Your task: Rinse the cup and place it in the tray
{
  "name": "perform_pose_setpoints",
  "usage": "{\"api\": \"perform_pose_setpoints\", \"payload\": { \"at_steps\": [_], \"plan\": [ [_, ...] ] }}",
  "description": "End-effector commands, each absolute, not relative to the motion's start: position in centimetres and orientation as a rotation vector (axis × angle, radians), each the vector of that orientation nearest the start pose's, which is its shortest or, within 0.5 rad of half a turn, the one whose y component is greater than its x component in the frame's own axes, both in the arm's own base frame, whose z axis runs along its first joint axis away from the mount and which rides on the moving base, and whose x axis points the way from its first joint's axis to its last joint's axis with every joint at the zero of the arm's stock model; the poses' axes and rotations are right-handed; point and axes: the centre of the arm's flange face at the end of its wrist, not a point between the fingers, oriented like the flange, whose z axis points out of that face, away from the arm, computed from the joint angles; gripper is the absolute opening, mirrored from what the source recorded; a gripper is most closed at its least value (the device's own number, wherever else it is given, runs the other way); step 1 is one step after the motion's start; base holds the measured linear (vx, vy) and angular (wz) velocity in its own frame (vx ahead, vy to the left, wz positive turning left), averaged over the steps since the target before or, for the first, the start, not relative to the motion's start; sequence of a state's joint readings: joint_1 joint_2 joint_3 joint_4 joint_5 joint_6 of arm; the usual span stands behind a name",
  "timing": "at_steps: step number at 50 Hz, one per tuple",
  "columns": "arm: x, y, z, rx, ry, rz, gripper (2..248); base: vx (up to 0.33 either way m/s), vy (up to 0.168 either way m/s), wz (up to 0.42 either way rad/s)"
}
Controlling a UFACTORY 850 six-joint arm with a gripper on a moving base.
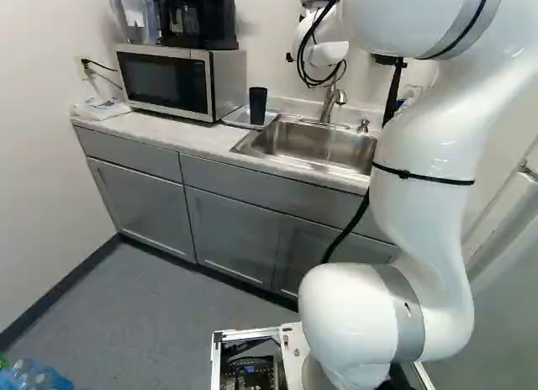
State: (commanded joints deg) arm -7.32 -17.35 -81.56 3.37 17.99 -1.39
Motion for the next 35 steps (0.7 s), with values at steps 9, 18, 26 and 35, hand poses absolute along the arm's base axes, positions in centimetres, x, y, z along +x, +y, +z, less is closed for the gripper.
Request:
{"api": "perform_pose_setpoints", "payload": {
  "at_steps": [9,18,26,35],
  "plan": [
    [65.4,-9.7,67.3,-2.422,0.234,-2.123,247,0.0,0.0,0.0],
    [65.9,-10.9,67.2,-2.428,0.255,-2.131,247,0.0,0.0,0.0],
    [66.4,-11.9,67.0,-2.443,0.273,-2.124,247,0.0,0.0,0.0],
    [66.8,-12.7,66.7,-2.467,0.287,-2.101,247,0.0,0.0,0.0]
  ]
}}
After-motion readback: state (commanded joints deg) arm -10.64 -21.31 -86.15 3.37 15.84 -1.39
